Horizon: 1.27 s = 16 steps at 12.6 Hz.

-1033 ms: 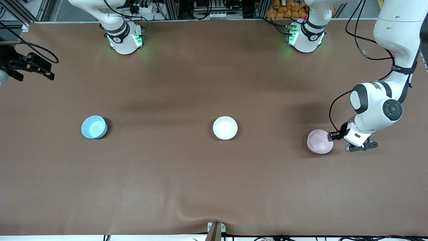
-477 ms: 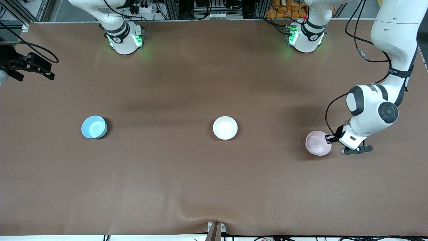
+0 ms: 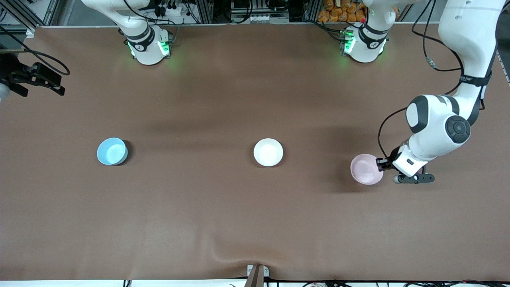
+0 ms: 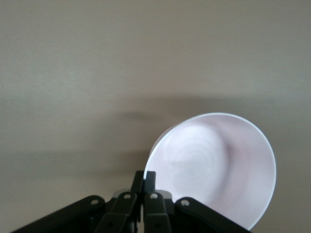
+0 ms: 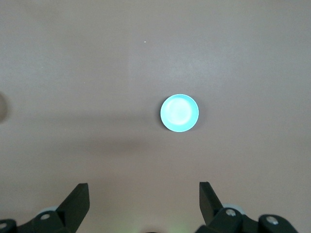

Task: Stack pink and blue bowls on white bowl
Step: 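Close the left gripper on the pink bowl rim, then carry the pink bowl with the left gripper onto the white bowl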

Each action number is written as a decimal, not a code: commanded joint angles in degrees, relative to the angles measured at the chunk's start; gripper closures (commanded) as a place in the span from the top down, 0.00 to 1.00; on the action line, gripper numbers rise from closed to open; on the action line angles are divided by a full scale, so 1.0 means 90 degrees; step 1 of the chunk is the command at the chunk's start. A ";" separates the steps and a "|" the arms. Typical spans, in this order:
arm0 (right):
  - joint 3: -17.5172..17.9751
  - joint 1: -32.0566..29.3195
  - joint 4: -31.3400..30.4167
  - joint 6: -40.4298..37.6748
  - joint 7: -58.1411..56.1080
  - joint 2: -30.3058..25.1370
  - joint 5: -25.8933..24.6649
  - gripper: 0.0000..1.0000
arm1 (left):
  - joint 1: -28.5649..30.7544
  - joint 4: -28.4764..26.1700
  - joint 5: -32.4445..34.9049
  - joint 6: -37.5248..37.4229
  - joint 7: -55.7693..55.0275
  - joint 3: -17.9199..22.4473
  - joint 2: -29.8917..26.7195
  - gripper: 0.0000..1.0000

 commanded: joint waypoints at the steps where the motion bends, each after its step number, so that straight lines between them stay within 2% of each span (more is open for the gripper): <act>1: 0.0022 -0.0070 0.0101 -0.0070 -0.0023 0.0041 0.0083 1.00 | 0.0050 0.0232 -0.0542 -0.0512 0.0043 -0.0313 -0.0237 0.00; 3: 0.0022 -0.0060 0.0101 -0.0070 -0.0023 0.0041 0.0083 1.00 | 0.0041 0.0428 -0.0622 -0.0552 -0.0025 -0.0586 -0.0218 0.00; 8: 0.0022 -0.0070 0.0101 -0.0070 -0.0023 0.0041 0.0093 1.00 | -0.0134 0.0751 -0.0622 -0.0561 -0.1156 -0.1280 -0.0140 0.00; 16: 0.0022 -0.0070 0.0111 -0.0070 -0.0013 0.0041 0.0083 1.00 | -0.1676 0.1054 -0.0554 -0.0552 -0.3090 -0.1282 0.0426 0.00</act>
